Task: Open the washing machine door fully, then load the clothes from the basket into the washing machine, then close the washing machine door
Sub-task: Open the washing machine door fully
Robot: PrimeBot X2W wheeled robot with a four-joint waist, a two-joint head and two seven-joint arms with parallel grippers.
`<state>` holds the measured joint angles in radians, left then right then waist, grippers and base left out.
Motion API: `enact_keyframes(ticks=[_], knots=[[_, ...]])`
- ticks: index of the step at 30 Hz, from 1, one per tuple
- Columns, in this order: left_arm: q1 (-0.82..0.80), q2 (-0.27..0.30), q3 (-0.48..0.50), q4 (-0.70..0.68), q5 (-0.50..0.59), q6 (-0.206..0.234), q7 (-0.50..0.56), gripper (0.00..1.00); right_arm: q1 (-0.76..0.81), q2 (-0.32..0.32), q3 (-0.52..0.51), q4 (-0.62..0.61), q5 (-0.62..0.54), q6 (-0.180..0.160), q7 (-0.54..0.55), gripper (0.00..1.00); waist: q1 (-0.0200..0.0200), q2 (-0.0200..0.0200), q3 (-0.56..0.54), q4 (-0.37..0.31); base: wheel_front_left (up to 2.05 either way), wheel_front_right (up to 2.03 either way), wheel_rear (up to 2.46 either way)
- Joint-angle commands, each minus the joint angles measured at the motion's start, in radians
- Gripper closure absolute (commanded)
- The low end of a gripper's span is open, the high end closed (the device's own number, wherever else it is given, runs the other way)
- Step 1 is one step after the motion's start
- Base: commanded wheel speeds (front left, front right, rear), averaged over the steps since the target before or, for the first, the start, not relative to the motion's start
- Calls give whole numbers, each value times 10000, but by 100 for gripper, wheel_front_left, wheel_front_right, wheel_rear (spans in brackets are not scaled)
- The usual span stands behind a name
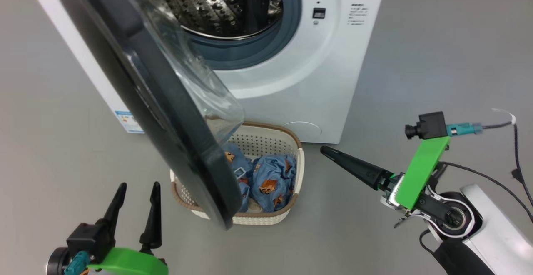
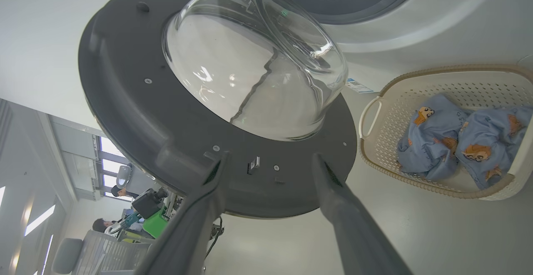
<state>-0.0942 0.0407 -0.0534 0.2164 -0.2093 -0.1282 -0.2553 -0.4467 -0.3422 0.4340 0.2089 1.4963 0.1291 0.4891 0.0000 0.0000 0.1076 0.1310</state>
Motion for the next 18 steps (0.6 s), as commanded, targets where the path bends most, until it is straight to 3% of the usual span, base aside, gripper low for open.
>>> enact_keyframes(ticks=[1,18], knots=[[-46,232,367,-292,-89,-22,-65,0,150,-104,64,-240,-88,16,-240,0,0,0,-136,-240,0,0,0],[346,331,814,-503,-166,-24,-65,0,1040,-1545,872,745,-987,16,-4068,0,0,0,-301,-1047,0,0,0]])
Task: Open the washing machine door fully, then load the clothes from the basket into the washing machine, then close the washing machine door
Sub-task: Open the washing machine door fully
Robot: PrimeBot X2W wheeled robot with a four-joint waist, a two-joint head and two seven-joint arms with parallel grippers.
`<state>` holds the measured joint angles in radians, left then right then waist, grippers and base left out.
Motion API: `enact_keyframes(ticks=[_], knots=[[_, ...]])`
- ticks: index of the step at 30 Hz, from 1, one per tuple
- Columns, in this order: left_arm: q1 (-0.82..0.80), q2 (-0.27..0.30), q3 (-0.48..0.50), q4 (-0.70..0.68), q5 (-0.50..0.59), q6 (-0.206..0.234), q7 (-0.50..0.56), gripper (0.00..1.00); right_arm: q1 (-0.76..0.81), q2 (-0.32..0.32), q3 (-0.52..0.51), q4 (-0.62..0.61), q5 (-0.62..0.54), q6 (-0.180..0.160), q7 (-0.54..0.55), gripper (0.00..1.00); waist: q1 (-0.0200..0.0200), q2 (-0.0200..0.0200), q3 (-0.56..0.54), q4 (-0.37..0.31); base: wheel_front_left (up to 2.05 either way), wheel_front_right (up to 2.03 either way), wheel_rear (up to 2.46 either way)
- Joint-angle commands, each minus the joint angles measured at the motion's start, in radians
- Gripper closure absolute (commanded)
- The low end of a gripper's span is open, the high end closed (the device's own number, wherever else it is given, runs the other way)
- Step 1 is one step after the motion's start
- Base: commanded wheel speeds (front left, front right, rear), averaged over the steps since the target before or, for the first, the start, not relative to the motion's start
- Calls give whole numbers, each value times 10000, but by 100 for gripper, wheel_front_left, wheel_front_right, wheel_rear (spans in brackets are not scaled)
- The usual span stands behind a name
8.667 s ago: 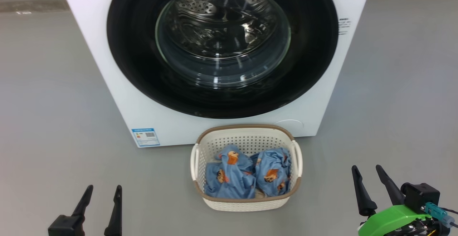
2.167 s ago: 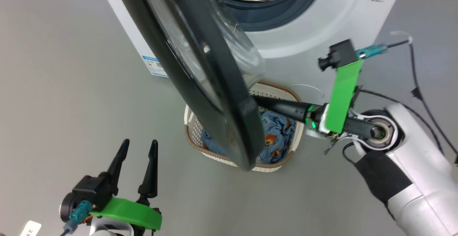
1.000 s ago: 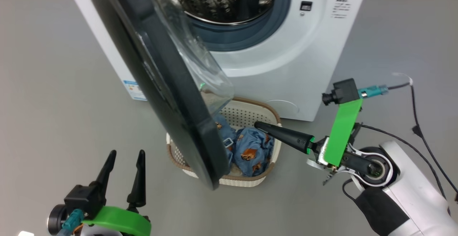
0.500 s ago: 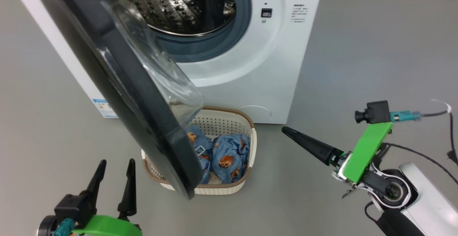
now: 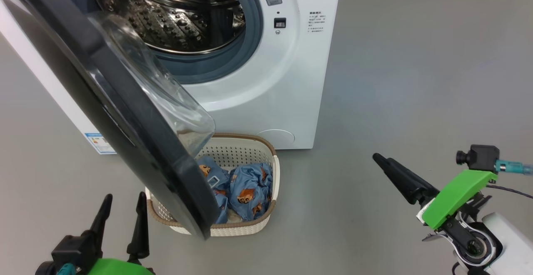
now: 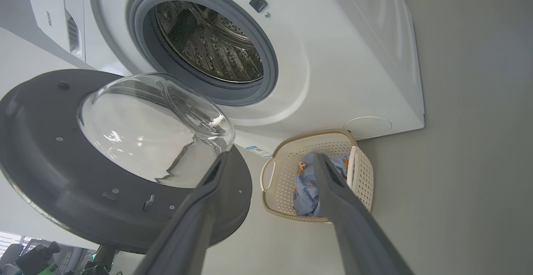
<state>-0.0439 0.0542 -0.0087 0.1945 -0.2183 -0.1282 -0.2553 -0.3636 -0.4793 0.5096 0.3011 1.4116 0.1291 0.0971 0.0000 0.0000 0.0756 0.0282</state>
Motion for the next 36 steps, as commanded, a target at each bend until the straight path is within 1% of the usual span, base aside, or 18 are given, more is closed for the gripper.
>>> enact_keyframes(ticks=[1,11,12,15,18,21,27,33,36], knots=[[-166,196,378,-285,-76,-24,-65,0,220,-248,221,-69,-249,16,-418,0,0,0,27,-33,0,0,0],[-137,212,414,-256,-88,-24,-65,0,264,-749,1298,675,-778,16,-2915,0,0,0,-21,-53,0,0,0],[-137,212,414,-256,-88,-24,-65,0,264,-749,1298,675,-778,16,-2915,0,0,0,-21,-53,0,0,0],[-136,214,423,-259,-89,-24,-65,0,207,-903,1594,922,-1204,16,-3397,0,0,0,-30,-26,0,0,0],[-130,209,432,-267,-86,-24,-65,0,178,-904,1535,1107,-1670,16,-3568,0,0,0,-45,-4,0,0,0],[-121,203,456,-293,-85,-24,-65,0,299,-698,639,1036,-2573,16,-3582,0,0,0,-47,3,0,0,0],[-114,190,456,-313,-75,-25,-65,0,1059,-54,-1108,524,-4647,16,-3586,0,0,0,-58,52,0,0,0],[-117,197,441,-309,-59,-25,-65,0,1683,530,-2519,-25,-6254,16,-3587,0,0,0,-76,84,0,0,0],[-117,203,437,-308,-63,-25,-65,0,1937,780,-3045,-203,-6842,16,-3588,0,0,0,-77,97,0,0,0]])
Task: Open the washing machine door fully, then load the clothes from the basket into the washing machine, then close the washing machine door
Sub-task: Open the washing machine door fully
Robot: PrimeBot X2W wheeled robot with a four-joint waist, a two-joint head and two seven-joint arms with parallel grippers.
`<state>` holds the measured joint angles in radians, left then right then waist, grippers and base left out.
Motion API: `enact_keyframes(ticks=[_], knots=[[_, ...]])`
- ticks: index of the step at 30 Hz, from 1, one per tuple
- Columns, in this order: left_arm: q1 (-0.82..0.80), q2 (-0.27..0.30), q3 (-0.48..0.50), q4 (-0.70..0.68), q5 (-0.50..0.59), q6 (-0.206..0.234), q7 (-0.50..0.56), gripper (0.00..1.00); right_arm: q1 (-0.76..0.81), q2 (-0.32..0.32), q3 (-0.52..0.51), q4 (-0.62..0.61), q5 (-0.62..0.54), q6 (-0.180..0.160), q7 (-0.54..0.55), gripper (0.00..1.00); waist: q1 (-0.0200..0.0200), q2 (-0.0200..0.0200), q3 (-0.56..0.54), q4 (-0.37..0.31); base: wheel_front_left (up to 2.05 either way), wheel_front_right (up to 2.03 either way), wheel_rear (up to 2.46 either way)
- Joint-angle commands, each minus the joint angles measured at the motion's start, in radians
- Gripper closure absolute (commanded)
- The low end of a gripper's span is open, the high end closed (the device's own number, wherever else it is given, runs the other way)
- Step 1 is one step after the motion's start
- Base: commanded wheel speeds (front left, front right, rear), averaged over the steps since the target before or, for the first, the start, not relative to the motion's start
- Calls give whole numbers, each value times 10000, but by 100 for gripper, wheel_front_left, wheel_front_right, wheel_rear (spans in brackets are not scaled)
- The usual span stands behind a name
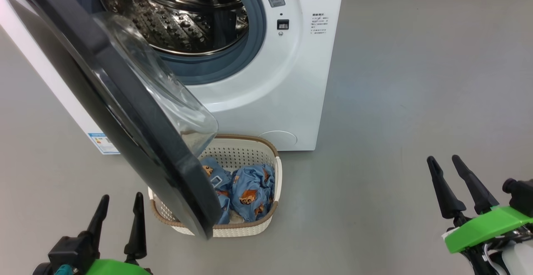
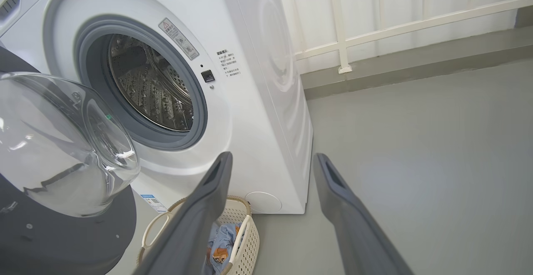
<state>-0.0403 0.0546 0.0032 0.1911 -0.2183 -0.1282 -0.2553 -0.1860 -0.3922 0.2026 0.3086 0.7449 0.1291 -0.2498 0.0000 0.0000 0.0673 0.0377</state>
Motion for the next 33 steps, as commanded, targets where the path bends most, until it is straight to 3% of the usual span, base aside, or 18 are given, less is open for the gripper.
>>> enact_keyframes(ticks=[1,10,26,28,33], knots=[[-155,199,316,-273,-65,-25,-65,0,240,-19,-122,-323,-360,16,-119,0,0,0,3,9,0,0,0],[-207,195,310,-268,-96,-25,-65,0,832,721,-1416,-583,-1857,16,-119,0,0,0,66,30,0,0,0],[-308,176,302,-217,-143,-25,-65,0,1228,1176,-1626,-97,-2853,16,-120,0,0,0,239,38,0,0,0],[-322,176,289,-183,-156,-25,-65,100,1215,1190,-1635,-109,-2877,16,-120,0,0,0,245,43,0,0,0],[-470,137,458,-286,-325,-25,-65,100,1189,1169,-1684,-169,-2942,16,-120,0,0,0,239,102,0,0,0]])
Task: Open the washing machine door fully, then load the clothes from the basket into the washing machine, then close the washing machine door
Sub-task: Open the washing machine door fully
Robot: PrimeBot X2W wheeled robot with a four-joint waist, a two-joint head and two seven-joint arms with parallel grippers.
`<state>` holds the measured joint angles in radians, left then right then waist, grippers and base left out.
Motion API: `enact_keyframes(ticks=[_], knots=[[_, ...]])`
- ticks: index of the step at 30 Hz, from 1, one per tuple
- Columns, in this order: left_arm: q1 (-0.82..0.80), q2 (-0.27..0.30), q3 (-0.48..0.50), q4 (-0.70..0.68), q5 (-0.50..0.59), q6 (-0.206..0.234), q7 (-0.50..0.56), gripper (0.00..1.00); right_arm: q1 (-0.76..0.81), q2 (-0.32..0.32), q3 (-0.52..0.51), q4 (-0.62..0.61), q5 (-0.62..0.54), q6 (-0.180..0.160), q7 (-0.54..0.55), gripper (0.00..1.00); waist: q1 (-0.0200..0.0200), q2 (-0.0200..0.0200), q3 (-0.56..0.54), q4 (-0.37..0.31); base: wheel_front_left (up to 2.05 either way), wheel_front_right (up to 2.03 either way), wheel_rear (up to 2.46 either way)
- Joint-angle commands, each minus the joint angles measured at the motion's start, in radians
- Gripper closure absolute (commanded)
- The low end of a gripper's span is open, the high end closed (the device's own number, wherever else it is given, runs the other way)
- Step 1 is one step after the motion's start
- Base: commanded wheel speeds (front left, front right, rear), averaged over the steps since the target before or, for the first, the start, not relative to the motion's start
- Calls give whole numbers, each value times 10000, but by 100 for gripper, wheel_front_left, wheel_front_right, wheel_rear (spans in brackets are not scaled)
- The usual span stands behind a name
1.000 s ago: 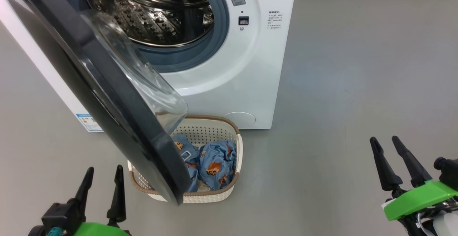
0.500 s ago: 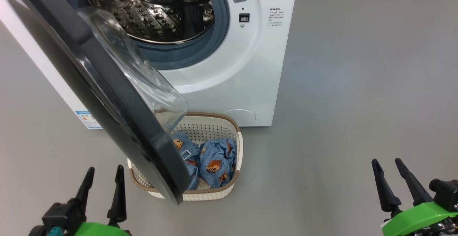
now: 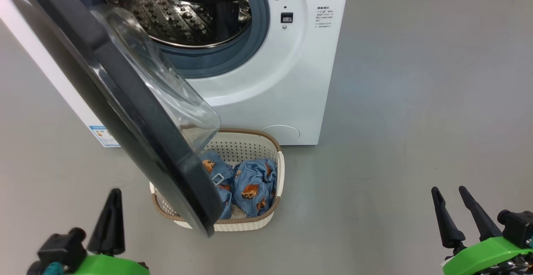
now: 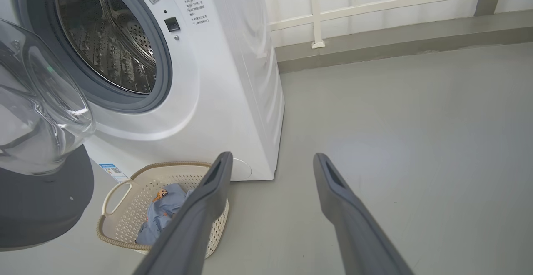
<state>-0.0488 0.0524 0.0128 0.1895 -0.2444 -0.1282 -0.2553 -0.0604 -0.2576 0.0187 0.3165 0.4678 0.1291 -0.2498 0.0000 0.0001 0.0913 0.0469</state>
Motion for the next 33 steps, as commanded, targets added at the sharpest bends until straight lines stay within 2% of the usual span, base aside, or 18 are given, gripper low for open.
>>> enact_keyframes(ticks=[1,9,14,19,23,27,30,33], knots=[[-420,147,418,-348,-121,-25,-65,100,-66,-180,146,-255,-180,16,-120,0,0,-1,-6,28,0,0,0],[-586,69,1042,-1754,-424,-25,-65,100,19,-175,30,-340,-286,16,-120,0,0,-1,-98,137,0,0,0],[-700,10,994,-3799,-379,66,-65,100,74,-190,-8,-425,-341,16,-120,0,0,-1,-115,178,0,0,0],[-650,-11,-100,-5701,-233,279,-12,100,105,-178,-6,-488,-377,16,-120,0,0,-1,-131,163,0,0,0],[-648,-18,-1328,-6535,-502,394,403,100,108,-167,-18,-537,-412,16,-120,0,0,-1,-90,143,0,0,0],[-676,-19,-2682,-6575,-567,439,738,100,53,-174,-6,-564,-430,16,-120,0,0,-1,-1,122,0,0,0],[-660,-20,-3601,-6082,-691,473,820,100,10,-165,-2,-573,-444,16,-120,0,0,-1,40,93,0,0,0],[-648,-20,-4105,-5547,-747,489,815,100,-16,-156,9,-574,-454,16,-120,0,0,-1,55,72,0,0,0]])
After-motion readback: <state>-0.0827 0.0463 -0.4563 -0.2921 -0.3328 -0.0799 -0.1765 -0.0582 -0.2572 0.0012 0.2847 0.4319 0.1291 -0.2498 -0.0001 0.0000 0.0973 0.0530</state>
